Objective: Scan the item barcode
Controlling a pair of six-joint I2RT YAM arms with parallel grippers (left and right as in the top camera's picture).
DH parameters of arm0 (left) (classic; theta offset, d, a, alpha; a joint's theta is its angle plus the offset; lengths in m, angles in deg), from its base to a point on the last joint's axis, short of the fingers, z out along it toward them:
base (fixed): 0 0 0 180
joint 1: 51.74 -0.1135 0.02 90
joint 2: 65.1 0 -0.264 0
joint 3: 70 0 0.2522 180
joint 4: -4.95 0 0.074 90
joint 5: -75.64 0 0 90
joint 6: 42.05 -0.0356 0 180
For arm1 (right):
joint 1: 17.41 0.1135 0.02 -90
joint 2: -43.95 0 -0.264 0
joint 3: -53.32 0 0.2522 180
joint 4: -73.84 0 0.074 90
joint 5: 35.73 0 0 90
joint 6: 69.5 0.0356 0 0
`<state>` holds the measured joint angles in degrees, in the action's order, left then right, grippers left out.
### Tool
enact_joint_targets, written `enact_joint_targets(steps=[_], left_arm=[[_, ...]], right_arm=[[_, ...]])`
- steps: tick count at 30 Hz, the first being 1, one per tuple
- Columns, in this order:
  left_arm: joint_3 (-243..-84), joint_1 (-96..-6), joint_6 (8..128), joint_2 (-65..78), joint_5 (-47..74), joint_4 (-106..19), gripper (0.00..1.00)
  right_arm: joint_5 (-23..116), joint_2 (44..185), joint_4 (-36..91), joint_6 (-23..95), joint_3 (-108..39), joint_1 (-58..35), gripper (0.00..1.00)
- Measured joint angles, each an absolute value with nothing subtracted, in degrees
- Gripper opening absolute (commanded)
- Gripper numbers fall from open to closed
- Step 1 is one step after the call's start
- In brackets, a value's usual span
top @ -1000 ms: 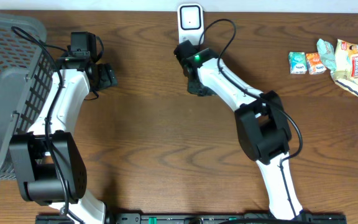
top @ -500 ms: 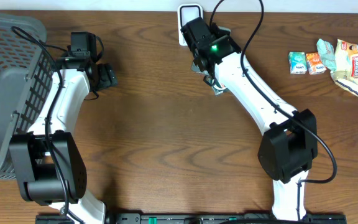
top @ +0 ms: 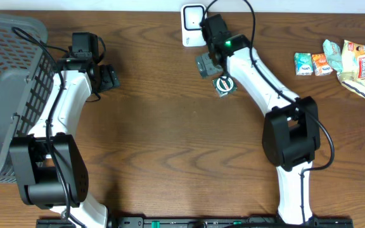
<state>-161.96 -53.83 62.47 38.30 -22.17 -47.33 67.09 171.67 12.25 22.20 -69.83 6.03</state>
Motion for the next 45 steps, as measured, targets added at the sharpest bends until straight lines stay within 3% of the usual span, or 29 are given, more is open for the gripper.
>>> enact_joint_targets(steps=[9,17,45], left_arm=[[-161.96,-53.83,62.47,38.3,-22.17,-47.33,0.98],[-161.96,-53.83,62.47,38.3,-22.17,-47.35,0.98],[-161.96,-53.83,62.47,38.3,-22.17,-47.33,0.97]], right_arm=[[51.22,172.31,8.93,12.25,-69.76,-1.88,0.99],[45.95,172.33,9.17,10.94,-69.76,-1.95,0.99],[46.39,175.21,10.43,9.61,-69.76,-1.29,0.99]])
